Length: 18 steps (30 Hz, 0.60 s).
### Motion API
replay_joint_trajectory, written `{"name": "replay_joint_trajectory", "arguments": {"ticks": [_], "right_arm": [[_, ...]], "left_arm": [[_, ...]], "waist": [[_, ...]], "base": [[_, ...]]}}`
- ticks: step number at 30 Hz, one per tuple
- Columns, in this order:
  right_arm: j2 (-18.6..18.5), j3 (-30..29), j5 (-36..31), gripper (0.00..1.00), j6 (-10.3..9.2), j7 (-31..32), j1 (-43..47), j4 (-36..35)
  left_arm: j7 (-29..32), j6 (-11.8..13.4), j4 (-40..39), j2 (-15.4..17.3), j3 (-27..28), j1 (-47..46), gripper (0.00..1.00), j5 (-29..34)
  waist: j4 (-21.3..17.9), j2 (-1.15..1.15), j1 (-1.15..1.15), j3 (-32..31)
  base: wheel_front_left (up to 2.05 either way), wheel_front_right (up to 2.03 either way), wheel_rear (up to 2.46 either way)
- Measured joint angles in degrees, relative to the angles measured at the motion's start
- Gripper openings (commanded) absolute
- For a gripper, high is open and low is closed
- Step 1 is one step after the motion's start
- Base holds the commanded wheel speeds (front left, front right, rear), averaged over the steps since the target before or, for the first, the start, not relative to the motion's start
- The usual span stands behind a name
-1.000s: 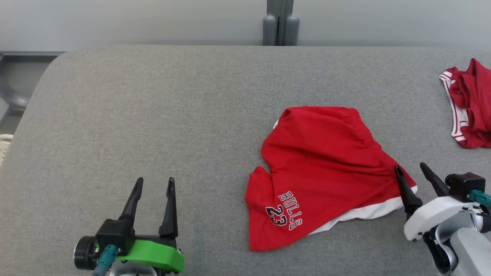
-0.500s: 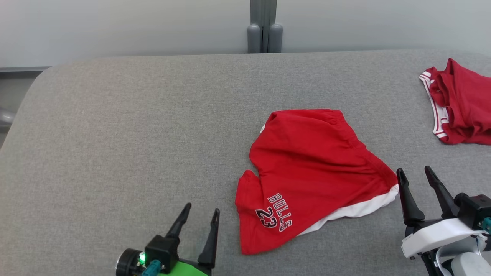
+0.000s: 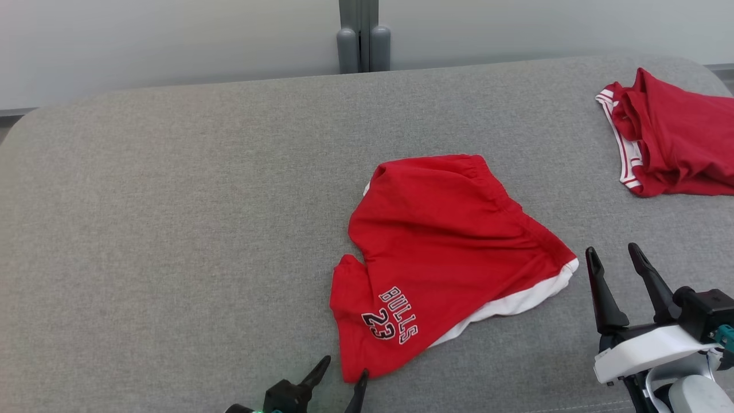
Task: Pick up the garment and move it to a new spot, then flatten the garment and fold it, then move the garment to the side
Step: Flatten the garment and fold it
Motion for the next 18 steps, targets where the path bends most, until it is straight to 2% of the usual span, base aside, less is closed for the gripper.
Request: {"name": "replay_joint_trajectory", "arguments": {"ticks": [7,8,9,11,12,18], "right_arm": [[0.0,-0.1,-0.3,1.0,0.0,0.0,-0.1,-0.2],[0.0,-0.1,-0.3,1.0,0.0,0.0,-0.1,-0.2],[0.0,-0.2,-0.3,1.0,0.0,0.0,-0.1,-0.2],[0.1,-0.3,-0.4,1.0,0.0,0.0,-0.2,-0.2],[0.2,-0.3,-0.4,1.0,0.0,0.0,-0.2,-0.2],[0.3,-0.7,-0.4,1.0,0.0,0.0,-0.4,-0.5]], "left_arm": [[0.0,0.0,2.7,0.0,-2.2,-2.3,1.0,-1.5],[0.0,0.0,3.1,0.0,-2.6,-2.5,0.97,-1.6],[0.0,0.0,3.6,0.0,-3.0,-2.7,0.62,-2.0],[0.0,0.0,4.2,0.0,-3.6,-3.1,0.35,-2.4],[0.0,0.0,4.4,0.0,-4.0,-3.5,0.0,-2.7],[0.0,0.7,0.9,0.0,-3.8,-5.1,0.0,-3.2]], "waist": [[-1.4,0.0,0.0,1.1],[-1.5,0.0,0.0,1.2],[-1.6,0.0,0.0,1.3],[-1.7,0.0,0.0,1.4],[-1.7,0.0,0.0,1.5],[-1.7,0.0,0.0,2.0]], "base": [[0.0,0.0,0.0],[0.0,0.0,0.0],[0.0,0.0,0.0],[0.0,0.0,0.0],[0.0,0.0,0.0],[0.0,0.0,0.0]]}}
